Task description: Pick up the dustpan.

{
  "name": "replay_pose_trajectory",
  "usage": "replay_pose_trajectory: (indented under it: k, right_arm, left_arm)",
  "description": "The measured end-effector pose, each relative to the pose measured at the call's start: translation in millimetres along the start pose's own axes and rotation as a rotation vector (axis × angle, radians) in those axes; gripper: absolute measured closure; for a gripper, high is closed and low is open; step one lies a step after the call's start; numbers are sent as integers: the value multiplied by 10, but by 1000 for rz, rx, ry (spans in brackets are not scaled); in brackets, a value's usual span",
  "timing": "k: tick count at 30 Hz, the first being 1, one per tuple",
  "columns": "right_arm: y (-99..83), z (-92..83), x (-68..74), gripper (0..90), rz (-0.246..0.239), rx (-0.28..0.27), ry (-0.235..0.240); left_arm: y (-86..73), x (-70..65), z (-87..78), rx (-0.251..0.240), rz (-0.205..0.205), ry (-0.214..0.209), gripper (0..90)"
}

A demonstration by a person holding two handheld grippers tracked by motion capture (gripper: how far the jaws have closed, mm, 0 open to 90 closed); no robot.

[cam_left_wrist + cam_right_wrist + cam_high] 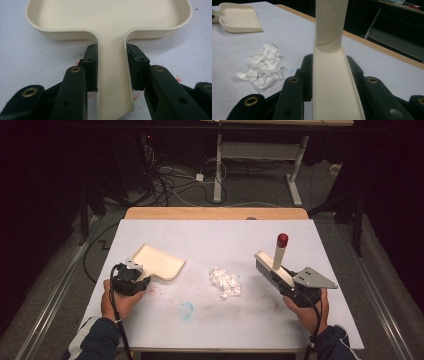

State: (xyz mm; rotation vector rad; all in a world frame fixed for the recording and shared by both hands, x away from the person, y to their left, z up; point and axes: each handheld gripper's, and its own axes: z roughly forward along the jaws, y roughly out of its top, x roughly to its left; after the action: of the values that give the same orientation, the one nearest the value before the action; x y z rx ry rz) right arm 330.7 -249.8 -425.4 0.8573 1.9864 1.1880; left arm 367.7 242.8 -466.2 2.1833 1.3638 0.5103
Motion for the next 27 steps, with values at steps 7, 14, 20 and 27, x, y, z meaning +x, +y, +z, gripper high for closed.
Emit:
replay_pose_trajectory:
  k: [7, 14, 20, 27]
  right_arm:
    - [-11, 12, -23, 676, 1, 4, 2]
    - [-12, 84, -61, 676, 40, -4, 17]
    - [18, 177, -66, 677, 61, -6, 34]
    - [40, 346, -71, 677, 111, -12, 50]
  left_arm:
    - [-3, -56, -101, -3, 42, -27, 638]
    - [2, -154, -247, 1, 110, -53, 638]
    - [-27, -259, -363, 26, 173, -81, 638]
    - [-67, -347, -423, 48, 224, -126, 638]
